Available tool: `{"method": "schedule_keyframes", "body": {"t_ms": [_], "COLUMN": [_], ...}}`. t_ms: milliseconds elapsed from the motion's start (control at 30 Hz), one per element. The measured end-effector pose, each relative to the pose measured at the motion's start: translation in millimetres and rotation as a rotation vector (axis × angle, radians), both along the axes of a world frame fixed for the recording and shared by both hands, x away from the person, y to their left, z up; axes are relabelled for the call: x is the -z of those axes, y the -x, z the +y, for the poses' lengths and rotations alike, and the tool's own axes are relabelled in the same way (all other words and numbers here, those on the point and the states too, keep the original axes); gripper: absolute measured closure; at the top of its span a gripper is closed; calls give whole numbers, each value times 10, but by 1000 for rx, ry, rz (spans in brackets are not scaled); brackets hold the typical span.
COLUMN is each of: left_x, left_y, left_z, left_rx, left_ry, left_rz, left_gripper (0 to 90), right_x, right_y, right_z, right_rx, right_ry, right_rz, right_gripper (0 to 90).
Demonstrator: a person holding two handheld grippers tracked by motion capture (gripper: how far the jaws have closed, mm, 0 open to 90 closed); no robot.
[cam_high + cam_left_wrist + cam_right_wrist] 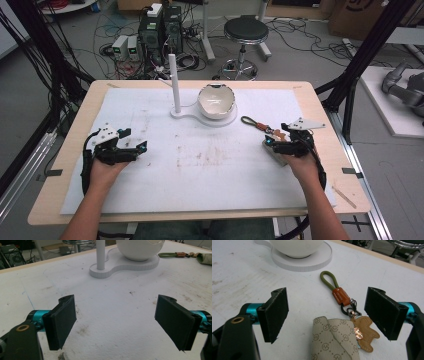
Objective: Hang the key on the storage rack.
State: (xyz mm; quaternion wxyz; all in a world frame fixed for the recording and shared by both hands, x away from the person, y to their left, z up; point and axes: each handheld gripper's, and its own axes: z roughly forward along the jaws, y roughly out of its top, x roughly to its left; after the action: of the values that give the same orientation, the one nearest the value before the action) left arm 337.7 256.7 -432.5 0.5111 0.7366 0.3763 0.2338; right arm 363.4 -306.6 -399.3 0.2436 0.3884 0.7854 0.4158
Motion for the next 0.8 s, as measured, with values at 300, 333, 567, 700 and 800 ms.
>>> {"method": "schedule_keyframes", "body": {"t_ms": [300,333,567,700,800], "left_x": [3,4,12,14,21], "left_y": [1,-1,-6,-9,-16], "left_z": [-16,-16,-24,-20,-20], "left_rx": [4,3,4,5,6], "left_ry": [-10,-7,-10,-7,-10], "left_rz": [-2,-1,6,7,11], "left_gripper": [173,173,173,173,173], "right_x": [42,31,-30,8,91], "right_y": [-268,-306,-583,-718,-818], "right_z": [25,37,147,181,181], "right_rx": [-6,-11,-34,-35,-26], "right_ry": [13,24,87,66,69], "right_rz": [62,70,102,103,133], "right_gripper": [198,198,198,198,198]}}
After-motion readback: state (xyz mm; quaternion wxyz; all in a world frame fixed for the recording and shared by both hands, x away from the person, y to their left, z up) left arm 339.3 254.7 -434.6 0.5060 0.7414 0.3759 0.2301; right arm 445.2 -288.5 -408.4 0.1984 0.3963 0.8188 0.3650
